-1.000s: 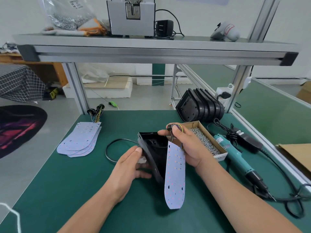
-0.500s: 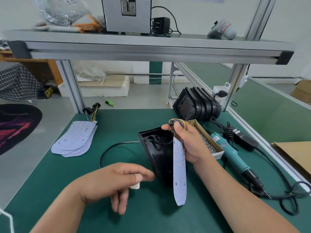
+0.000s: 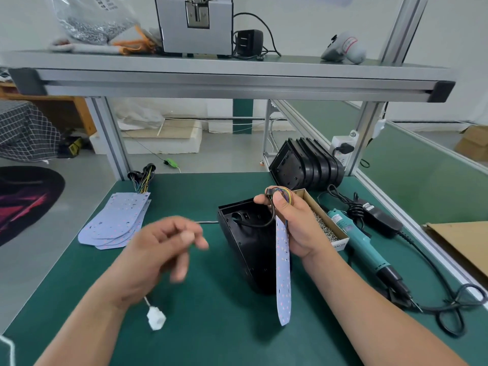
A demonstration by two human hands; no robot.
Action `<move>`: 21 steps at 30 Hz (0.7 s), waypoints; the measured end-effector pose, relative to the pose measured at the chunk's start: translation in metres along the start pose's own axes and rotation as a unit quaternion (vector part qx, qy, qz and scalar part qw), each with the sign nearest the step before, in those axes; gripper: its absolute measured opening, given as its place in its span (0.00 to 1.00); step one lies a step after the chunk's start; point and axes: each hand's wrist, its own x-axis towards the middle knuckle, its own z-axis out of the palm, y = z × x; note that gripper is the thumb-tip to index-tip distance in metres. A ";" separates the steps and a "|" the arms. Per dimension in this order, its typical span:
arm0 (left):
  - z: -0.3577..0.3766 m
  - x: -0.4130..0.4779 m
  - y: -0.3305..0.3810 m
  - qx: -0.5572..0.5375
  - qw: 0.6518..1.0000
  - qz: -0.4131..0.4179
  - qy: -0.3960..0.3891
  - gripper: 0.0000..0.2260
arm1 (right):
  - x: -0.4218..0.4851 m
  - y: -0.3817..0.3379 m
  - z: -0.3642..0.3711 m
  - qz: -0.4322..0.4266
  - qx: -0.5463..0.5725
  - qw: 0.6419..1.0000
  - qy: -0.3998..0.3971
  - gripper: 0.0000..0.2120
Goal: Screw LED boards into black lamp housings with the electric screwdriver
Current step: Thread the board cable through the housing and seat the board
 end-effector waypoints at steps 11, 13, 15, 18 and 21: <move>0.050 0.028 -0.035 0.426 0.895 0.056 0.121 0.08 | -0.002 -0.001 0.006 -0.028 -0.011 0.999 -0.019 0.11; 0.053 0.026 -0.041 0.336 0.932 0.034 0.131 0.06 | 0.000 -0.003 0.004 -0.034 -0.011 0.999 -0.013 0.10; 0.058 0.027 -0.040 0.224 0.966 0.006 0.126 0.10 | 0.001 -0.006 0.003 -0.041 -0.007 0.999 -0.006 0.08; 0.061 0.027 -0.032 0.097 0.988 -0.009 0.116 0.18 | 0.002 -0.008 0.002 -0.054 -0.008 0.998 0.009 0.07; 0.059 0.025 -0.025 -0.014 0.998 -0.017 0.059 0.14 | 0.002 -0.008 0.002 -0.076 -0.062 0.995 0.016 0.06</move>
